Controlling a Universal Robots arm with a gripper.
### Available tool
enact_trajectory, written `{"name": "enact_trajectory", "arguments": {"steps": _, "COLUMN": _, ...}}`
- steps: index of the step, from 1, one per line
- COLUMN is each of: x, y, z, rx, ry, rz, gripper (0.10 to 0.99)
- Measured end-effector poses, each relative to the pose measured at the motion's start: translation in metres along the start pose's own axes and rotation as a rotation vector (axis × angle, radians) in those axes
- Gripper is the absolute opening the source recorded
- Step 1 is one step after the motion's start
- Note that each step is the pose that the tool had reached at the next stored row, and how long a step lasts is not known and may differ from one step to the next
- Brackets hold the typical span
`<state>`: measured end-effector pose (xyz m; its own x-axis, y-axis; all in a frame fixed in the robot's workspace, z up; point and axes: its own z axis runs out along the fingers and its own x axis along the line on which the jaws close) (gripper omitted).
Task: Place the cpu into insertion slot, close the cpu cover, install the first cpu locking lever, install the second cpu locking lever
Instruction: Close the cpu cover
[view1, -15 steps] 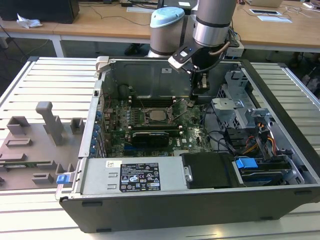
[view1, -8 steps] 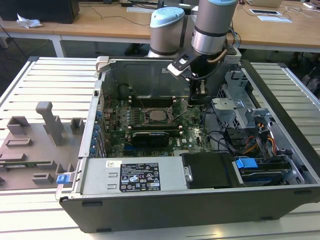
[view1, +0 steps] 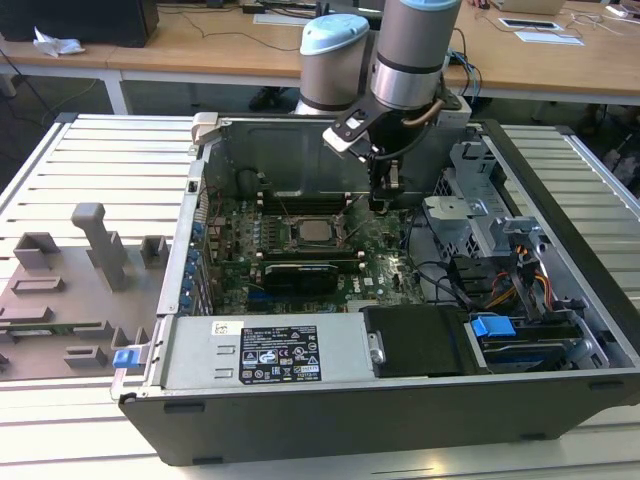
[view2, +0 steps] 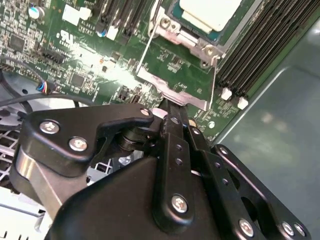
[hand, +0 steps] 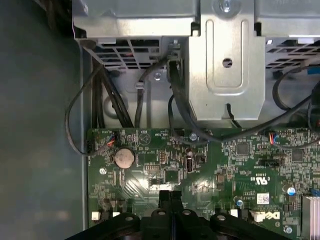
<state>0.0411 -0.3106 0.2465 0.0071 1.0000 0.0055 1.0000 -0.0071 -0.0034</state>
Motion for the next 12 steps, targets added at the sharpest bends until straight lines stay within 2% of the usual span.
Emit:
{"name": "enact_trajectory", "arguments": {"steps": 5, "x": 0.0, "y": -0.009, "z": 0.0004, "rx": 0.0, "ry": 0.0001, "rz": 0.0, "gripper": 0.106}}
{"name": "enact_trajectory", "arguments": {"steps": 12, "x": -0.0001, "y": -0.0145, "z": 0.0011, "rx": 0.0, "ry": 0.0, "rz": 0.0, "gripper": 0.106}}
